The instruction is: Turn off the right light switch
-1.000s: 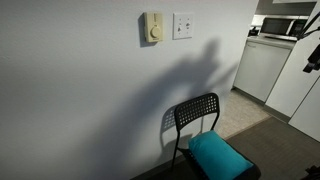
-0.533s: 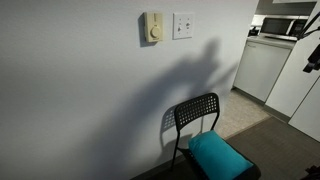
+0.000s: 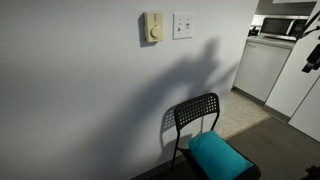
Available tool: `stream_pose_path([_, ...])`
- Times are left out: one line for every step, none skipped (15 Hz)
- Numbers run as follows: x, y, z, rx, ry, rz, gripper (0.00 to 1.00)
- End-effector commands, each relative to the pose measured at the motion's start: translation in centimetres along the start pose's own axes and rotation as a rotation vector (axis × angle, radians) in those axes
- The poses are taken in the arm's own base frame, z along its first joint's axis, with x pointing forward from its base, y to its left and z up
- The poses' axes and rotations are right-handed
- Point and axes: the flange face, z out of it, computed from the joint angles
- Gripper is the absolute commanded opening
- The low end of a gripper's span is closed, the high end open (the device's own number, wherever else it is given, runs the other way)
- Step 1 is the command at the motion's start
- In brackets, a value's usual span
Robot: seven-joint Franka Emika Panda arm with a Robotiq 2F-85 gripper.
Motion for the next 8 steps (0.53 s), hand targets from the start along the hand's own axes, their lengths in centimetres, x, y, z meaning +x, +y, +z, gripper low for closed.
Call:
stream_pose_path([0.6,-1.2,-0.3,-0.014,0.01,-0.05,1.0])
stream_pose_path([0.9,-1.8,-0.6,-0.021,0.014,-0.073,1.0])
stream_pose_path([1.3,-2.3,-0.8,-0.029,0.02,-0.101,1.0])
stream_pose_path([2.1,-3.2,-1.1,-0.043,0.039,-0.153,1.0])
stream_pose_path([2.7,-3.8,-1.3,-0.05,0.05,-0.195,1.0])
stream_pose_path([3.3,-4.4,-1.7,-0.06,0.067,-0.234,1.0])
stream_pose_path([3.9,-5.2,-2.1,-0.069,0.086,-0.276,1.0])
stream_pose_path([4.6,-5.9,-2.6,-0.077,0.11,-0.32,1.0])
